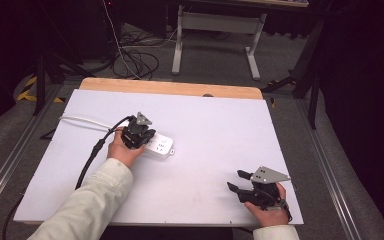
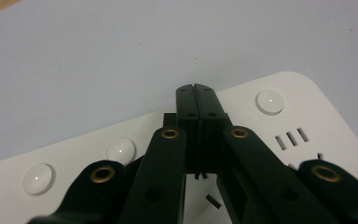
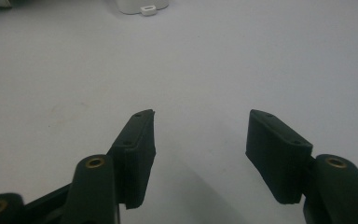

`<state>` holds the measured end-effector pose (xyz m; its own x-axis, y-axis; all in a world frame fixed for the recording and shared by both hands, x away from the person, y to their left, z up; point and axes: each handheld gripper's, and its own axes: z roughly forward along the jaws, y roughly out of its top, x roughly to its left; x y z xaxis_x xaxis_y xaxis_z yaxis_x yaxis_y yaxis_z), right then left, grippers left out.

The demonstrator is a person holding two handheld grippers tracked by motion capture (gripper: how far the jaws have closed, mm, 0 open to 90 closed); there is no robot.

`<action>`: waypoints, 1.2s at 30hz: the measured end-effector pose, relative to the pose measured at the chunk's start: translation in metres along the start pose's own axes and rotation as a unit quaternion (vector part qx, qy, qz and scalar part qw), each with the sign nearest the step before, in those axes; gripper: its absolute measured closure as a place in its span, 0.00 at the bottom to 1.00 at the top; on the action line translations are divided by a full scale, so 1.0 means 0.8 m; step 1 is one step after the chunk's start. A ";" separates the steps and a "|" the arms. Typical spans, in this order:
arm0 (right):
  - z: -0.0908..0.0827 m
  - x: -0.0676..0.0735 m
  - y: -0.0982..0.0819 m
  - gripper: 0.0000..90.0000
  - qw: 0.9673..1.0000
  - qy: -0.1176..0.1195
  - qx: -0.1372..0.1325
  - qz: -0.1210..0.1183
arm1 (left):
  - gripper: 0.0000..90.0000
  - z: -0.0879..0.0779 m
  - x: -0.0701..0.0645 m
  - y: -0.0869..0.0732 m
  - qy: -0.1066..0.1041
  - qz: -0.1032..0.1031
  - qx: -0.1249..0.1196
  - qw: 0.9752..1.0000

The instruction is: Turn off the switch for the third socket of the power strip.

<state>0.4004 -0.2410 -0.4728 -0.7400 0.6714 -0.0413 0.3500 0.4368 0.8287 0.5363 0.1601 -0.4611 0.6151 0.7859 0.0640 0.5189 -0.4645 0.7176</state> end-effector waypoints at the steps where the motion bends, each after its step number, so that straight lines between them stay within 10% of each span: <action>1: 0.000 0.000 0.000 0.47 1.000 0.000 0.000 0.000 | 1.00 0.000 0.000 0.000 0.000 -0.001 -0.001 1.000; 36: 0.001 0.000 -0.001 0.47 1.000 0.002 0.001 0.004 | 1.00 -0.003 0.004 0.016 -0.009 -0.010 0.040 0.999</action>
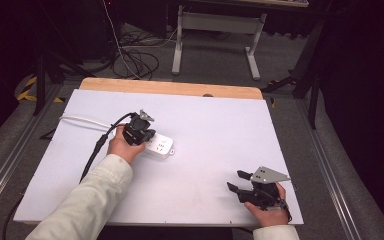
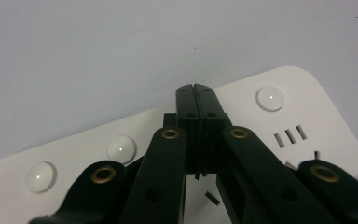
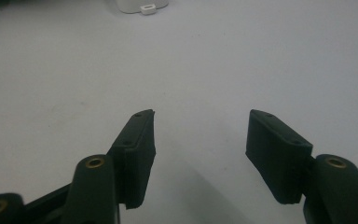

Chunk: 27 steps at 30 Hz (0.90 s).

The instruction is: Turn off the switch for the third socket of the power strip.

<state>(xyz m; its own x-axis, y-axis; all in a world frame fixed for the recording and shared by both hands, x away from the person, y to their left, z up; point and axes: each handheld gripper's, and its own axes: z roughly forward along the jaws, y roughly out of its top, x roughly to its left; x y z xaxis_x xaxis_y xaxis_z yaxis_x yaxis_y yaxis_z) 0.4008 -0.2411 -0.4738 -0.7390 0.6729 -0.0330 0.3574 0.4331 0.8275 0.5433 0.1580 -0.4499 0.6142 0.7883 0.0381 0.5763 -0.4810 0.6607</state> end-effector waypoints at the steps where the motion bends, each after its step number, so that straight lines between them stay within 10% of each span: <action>1: 0.000 0.000 0.000 0.47 1.000 0.000 0.000 0.001 | 1.00 -0.001 0.001 0.000 -0.003 -0.001 0.001 1.000; 27: -0.001 -0.001 0.000 0.47 1.000 -0.002 0.000 0.001 | 0.92 -0.044 -0.010 0.006 -0.026 -0.006 -0.031 0.999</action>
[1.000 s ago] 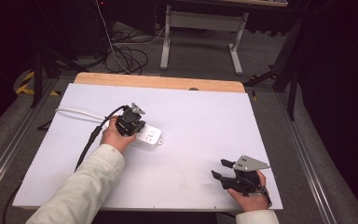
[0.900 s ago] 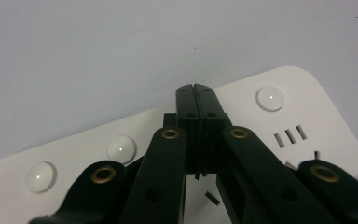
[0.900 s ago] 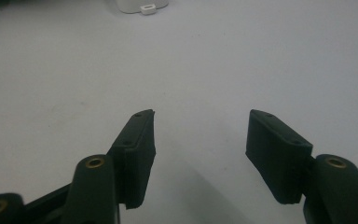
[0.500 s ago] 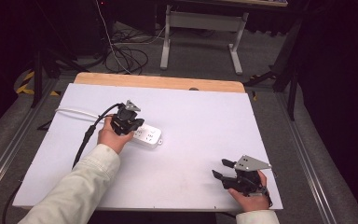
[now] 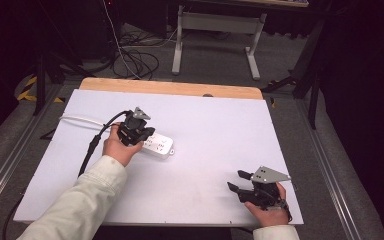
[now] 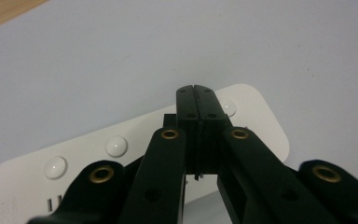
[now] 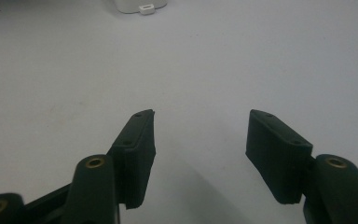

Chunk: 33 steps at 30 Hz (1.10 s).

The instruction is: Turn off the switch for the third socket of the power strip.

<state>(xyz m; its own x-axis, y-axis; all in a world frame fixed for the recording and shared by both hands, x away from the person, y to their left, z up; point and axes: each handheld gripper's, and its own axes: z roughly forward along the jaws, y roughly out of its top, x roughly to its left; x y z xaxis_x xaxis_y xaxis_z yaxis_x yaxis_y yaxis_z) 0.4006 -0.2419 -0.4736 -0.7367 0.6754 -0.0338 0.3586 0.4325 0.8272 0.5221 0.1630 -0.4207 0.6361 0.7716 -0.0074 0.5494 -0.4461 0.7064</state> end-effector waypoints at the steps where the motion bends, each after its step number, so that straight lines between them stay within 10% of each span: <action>1: 0.000 0.000 0.000 0.47 1.000 -0.001 -0.001 0.000 | 0.86 -0.001 0.000 0.000 -0.004 0.002 0.001 1.000; 33: 0.000 0.002 0.001 0.47 1.000 -0.001 -0.001 -0.001 | 0.40 -0.113 -0.023 -0.041 -0.030 0.069 -0.088 0.993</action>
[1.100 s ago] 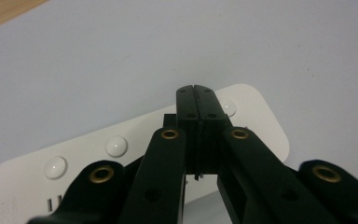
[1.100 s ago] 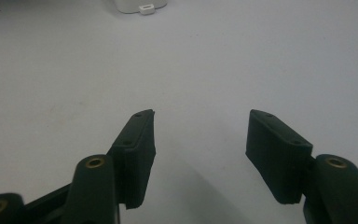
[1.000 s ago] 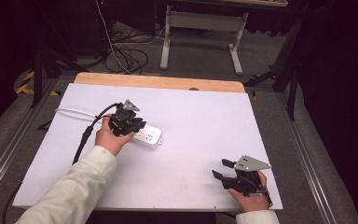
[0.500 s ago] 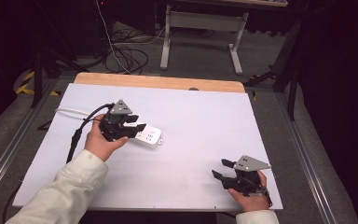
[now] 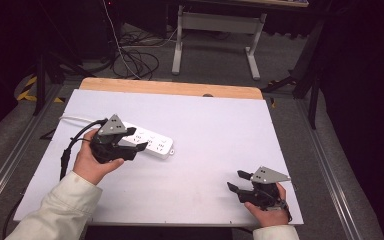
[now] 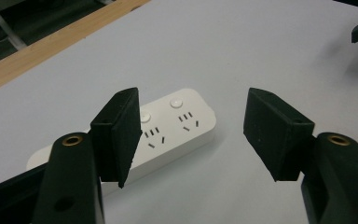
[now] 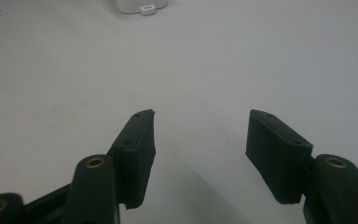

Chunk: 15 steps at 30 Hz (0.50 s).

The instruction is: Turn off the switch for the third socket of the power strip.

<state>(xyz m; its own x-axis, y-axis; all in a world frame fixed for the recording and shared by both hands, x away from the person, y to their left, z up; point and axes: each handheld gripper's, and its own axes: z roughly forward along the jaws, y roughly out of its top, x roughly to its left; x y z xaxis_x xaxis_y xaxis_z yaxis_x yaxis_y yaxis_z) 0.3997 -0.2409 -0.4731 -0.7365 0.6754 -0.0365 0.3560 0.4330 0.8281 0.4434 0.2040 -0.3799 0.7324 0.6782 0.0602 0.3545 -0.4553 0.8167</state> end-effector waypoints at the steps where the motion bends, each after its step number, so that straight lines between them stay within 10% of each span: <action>1: 0.000 0.000 0.000 0.47 1.000 0.000 0.000 0.000 | 0.38 -0.002 -0.001 -0.003 0.003 -0.001 -0.003 1.000; 15: 0.000 0.000 0.000 0.47 1.000 0.001 0.000 0.000 | 0.23 -0.035 0.002 -0.054 0.005 -0.022 -0.045 0.999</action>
<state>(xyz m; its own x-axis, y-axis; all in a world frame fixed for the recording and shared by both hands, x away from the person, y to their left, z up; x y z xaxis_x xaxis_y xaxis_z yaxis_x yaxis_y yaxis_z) 0.3995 -0.2407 -0.4731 -0.7369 0.6751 -0.0350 0.3568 0.4325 0.8280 0.4131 0.2409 -0.3991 0.7114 0.7022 0.0277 0.3331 -0.3717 0.8665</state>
